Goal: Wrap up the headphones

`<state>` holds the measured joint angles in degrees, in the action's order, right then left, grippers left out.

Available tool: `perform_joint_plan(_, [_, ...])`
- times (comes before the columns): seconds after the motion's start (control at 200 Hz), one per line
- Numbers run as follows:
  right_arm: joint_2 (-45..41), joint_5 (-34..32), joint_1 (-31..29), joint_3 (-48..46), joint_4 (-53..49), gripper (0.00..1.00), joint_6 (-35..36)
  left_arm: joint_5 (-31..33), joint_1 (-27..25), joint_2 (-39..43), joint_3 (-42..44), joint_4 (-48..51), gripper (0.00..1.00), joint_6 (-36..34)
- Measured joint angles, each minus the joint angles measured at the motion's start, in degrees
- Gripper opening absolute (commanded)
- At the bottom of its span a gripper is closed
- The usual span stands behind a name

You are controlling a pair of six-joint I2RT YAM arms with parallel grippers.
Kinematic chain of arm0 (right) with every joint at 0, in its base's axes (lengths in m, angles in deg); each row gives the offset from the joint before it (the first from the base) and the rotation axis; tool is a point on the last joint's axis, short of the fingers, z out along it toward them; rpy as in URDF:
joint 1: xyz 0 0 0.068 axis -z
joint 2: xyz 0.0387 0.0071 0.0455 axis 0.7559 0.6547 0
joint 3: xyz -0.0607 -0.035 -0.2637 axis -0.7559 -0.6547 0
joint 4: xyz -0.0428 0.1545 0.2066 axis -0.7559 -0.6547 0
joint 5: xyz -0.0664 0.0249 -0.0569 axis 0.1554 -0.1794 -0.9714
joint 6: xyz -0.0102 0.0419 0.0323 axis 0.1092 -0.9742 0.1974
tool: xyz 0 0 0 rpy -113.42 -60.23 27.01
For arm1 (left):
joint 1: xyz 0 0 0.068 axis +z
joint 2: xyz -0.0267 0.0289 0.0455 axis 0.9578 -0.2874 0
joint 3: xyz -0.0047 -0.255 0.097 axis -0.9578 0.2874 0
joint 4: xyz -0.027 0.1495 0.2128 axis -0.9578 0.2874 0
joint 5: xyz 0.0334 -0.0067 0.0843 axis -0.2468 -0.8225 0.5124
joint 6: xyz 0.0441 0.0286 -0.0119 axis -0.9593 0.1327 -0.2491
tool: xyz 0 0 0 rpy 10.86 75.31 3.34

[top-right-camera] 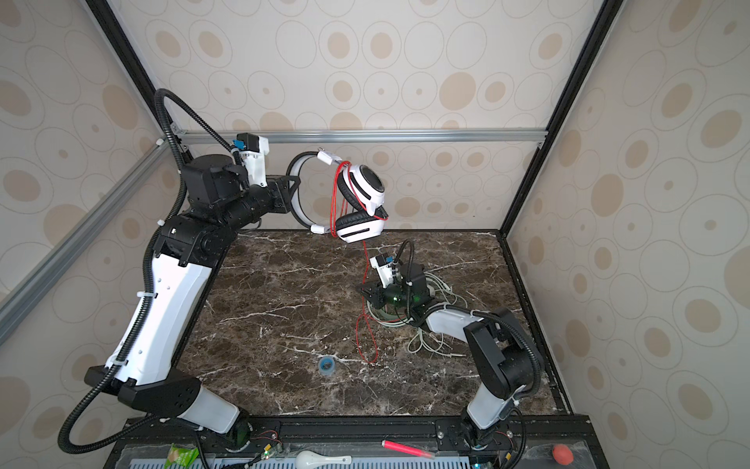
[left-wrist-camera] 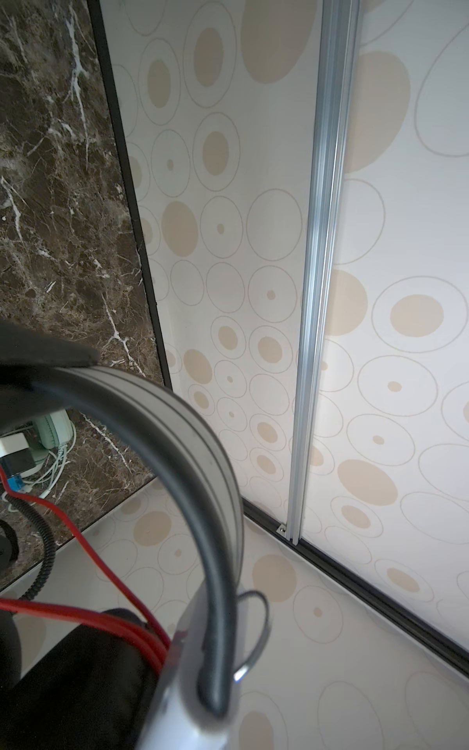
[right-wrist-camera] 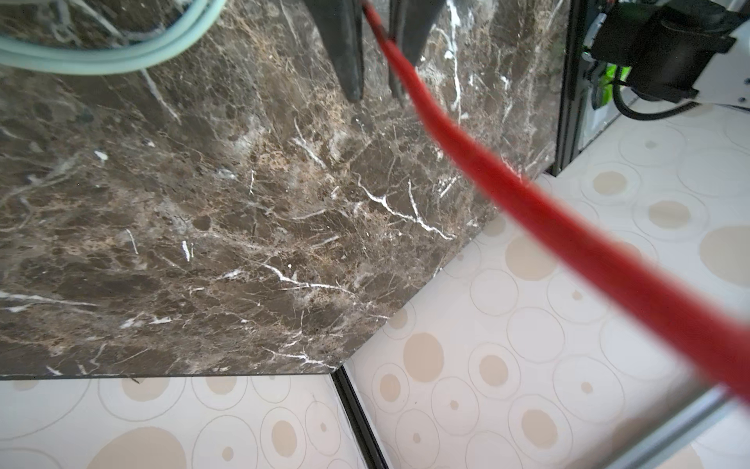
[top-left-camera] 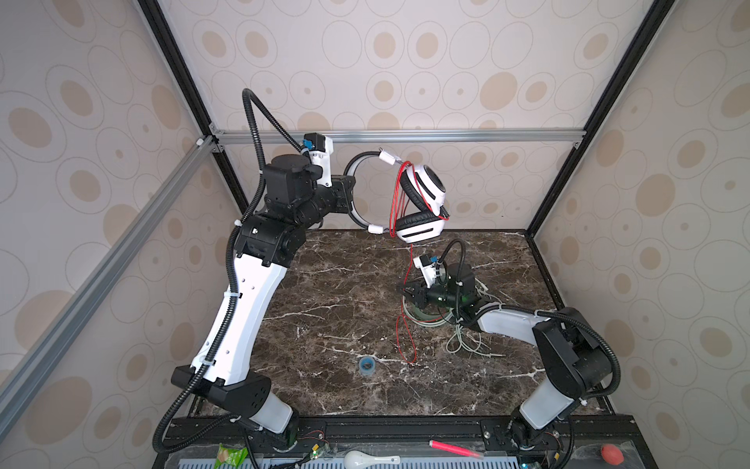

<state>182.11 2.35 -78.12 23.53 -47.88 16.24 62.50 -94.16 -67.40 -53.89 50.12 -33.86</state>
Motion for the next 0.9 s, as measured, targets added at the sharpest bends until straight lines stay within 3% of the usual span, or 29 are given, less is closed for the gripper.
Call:
perform_joint_plan(0.07, [-0.7,-0.8,-0.9,-0.9,-0.4,0.0,-0.2,1.0,0.3,-0.6,0.0,0.0,0.0,1.0])
perform_joint_plan(0.42, [-11.0,-6.4,-7.3,-4.4,-6.7,0.0,1.1,8.2,2.4,-1.8,0.0,-0.4,0.0,5.9])
perform_joint_plan(0.67, [-22.0,-12.7,-15.7,-3.2,-21.6,0.0,7.5,14.2,3.2,-2.4,2.1,-1.3,0.0,7.6])
perform_joint_plan(0.9, [-25.8,-18.6,-25.5,4.0,-35.7,0.0,12.9,18.8,3.6,-3.1,8.3,-3.8,0.0,7.2])
